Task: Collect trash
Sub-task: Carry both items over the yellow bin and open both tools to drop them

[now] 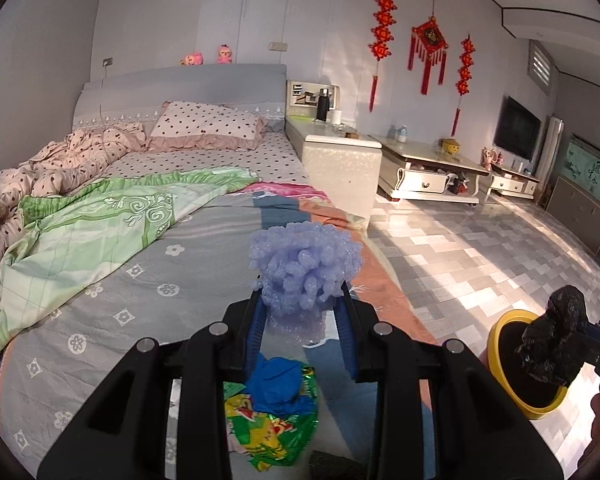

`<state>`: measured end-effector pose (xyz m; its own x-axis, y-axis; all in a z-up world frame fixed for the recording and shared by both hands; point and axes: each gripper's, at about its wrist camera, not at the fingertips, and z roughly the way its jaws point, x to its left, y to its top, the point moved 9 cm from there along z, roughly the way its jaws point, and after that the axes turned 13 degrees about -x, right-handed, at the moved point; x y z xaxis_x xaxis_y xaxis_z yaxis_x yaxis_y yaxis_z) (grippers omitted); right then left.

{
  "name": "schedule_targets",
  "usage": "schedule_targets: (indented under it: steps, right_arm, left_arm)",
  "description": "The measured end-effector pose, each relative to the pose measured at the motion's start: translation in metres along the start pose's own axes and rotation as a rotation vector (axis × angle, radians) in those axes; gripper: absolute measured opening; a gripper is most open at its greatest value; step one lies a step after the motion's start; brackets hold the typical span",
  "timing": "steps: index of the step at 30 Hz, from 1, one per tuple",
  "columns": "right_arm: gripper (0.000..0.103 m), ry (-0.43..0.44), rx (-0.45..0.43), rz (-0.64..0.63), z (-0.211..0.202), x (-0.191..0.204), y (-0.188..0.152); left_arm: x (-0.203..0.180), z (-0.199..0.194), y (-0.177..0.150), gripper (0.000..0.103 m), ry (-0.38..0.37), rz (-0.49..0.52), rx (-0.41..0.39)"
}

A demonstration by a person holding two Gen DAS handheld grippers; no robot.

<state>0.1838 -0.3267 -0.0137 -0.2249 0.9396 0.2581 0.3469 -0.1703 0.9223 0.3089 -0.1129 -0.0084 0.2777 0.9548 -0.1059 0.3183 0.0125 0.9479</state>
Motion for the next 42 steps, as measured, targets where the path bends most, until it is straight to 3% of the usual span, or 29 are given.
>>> schedule_targets:
  steps: [11, 20, 34, 42]
  right_arm:
    - [0.029, -0.198, -0.116, 0.065, -0.068, -0.100, 0.039]
    - [0.029, -0.335, -0.141, 0.105, -0.096, -0.168, 0.037]
    - [0.029, -0.467, -0.098, 0.207, -0.108, -0.256, -0.003]
    - [0.029, -0.515, -0.032, 0.263, -0.096, -0.293, -0.042]
  left_arm:
    - [-0.131, -0.014, 0.014, 0.031, -0.185, 0.048, -0.008]
    - [-0.245, -0.004, 0.007, 0.031, -0.332, 0.093, 0.021]
    - [-0.375, 0.049, -0.077, 0.031, -0.476, 0.123, 0.170]
    - [-0.390, 0.080, -0.139, 0.032, -0.497, 0.135, 0.276]
